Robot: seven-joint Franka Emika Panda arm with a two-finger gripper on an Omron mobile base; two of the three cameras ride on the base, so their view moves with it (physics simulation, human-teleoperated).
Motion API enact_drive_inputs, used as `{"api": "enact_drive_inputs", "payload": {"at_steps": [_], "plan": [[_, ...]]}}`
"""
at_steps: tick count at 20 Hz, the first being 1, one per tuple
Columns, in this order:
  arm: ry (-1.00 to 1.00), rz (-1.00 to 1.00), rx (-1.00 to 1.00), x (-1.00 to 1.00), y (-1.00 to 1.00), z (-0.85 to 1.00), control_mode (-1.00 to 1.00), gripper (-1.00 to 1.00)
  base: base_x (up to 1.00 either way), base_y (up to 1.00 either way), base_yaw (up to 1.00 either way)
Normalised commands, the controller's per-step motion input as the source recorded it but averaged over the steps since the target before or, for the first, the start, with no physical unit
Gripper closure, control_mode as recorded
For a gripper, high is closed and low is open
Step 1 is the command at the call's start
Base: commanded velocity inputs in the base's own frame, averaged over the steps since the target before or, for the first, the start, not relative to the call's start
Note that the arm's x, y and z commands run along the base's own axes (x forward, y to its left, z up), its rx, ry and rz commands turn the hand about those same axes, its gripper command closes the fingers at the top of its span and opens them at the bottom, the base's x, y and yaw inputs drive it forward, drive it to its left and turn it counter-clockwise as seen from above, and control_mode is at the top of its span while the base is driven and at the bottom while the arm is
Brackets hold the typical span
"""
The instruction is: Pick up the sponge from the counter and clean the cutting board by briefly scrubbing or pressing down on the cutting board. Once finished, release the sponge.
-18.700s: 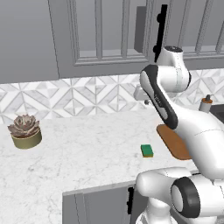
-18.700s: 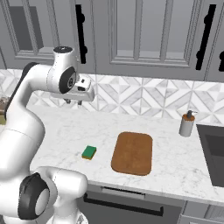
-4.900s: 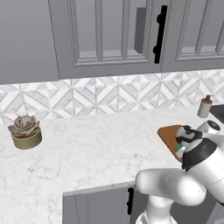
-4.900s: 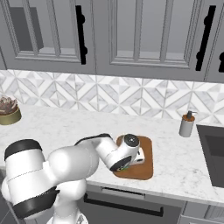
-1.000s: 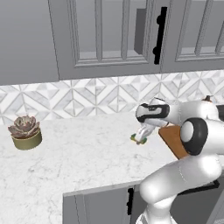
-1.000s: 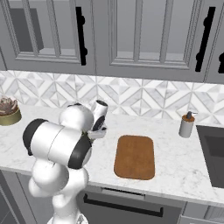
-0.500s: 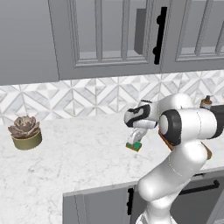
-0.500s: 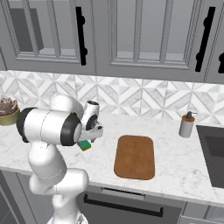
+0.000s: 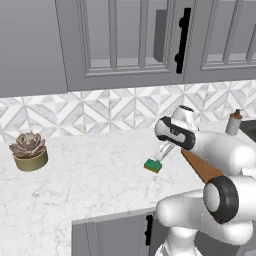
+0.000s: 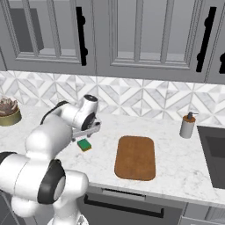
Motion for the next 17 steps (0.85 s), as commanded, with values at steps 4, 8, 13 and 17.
{"api": "enact_drive_inputs", "payload": {"at_steps": [4, 8, 13, 17], "plan": [[-0.15, -0.09, 0.1, -0.92, 0.0, 0.82, -1.0, -1.0, 0.0, 0.0, 0.0], [-0.04, -0.18, 0.1, -1.0, 0.0, 1.0, -1.0, -1.0, 0.0, 0.0, 0.0], [-0.13, -0.29, 0.03, -1.0, 0.0, 0.93, -1.0, -1.0, 0.0, 0.0, 0.0], [-0.22, -0.3, 0.02, -0.9, 0.01, 0.98, -1.0, -1.0, 0.0, 0.0, 0.0]]}}
